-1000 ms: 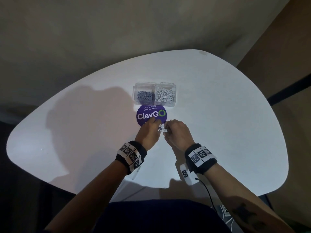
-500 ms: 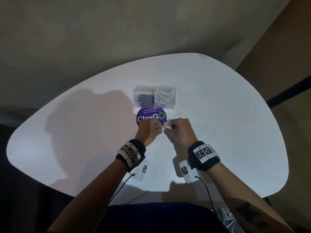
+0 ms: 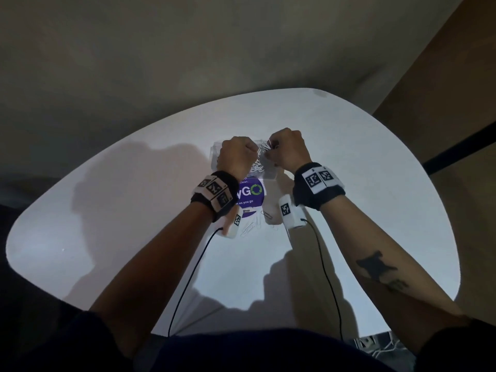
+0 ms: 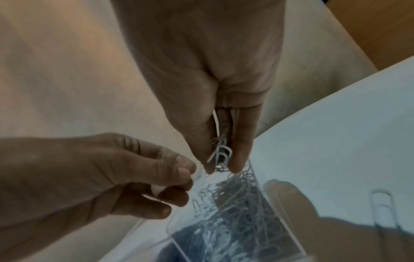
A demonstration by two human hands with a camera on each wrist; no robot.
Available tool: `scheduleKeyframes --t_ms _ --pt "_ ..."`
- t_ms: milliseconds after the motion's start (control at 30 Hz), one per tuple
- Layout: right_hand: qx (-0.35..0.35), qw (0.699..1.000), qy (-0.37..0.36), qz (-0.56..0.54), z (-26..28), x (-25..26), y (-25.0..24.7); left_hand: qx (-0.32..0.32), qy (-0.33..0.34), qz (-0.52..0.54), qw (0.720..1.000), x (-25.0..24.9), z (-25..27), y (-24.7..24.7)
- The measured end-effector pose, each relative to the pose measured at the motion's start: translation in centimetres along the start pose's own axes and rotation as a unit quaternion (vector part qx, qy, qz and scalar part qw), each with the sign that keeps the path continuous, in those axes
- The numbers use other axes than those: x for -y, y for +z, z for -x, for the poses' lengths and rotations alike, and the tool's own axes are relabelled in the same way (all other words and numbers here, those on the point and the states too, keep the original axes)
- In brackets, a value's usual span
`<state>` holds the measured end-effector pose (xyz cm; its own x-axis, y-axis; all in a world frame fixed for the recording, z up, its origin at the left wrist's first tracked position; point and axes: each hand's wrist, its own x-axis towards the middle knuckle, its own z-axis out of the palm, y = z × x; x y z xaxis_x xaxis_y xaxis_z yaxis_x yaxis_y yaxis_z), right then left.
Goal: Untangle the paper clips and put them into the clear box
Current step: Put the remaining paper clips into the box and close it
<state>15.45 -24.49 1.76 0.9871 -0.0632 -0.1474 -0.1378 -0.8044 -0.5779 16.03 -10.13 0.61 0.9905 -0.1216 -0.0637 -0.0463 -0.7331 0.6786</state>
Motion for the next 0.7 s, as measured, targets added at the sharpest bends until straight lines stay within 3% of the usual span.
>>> scheduleKeyframes --t_ms 167,267,367,467,533,600,700 --pt "0.016 1.000 0.013 0.023 -0.1 -0.5 1.5 -0.010 0.030 0.001 0.999 1.1 1.3 -0.2" --pt "-0.003 1.000 -0.020 0.020 0.7 -0.6 1.1 -0.036 0.081 0.030 0.996 1.8 4.2 -0.4" --pt "-0.035 0.997 -0.044 -0.053 1.8 -1.0 0.0 -0.030 0.106 -0.031 0.993 2.6 7.1 -0.2" --pt "-0.135 0.984 -0.006 -0.119 3.2 -2.5 -0.6 0.059 0.023 -0.133 0.989 3.3 9.8 0.3" --pt "-0.174 0.978 0.054 -0.100 4.1 -4.1 -0.4 0.112 -0.033 -0.156 0.981 3.8 11.7 1.1" --pt "-0.106 0.991 0.083 -0.016 5.2 -5.6 0.4 0.134 -0.056 -0.152 0.978 3.8 13.1 2.1" --pt "0.064 0.992 0.008 0.113 7.2 -7.0 2.0 0.153 -0.020 -0.173 0.973 3.8 14.1 3.5"
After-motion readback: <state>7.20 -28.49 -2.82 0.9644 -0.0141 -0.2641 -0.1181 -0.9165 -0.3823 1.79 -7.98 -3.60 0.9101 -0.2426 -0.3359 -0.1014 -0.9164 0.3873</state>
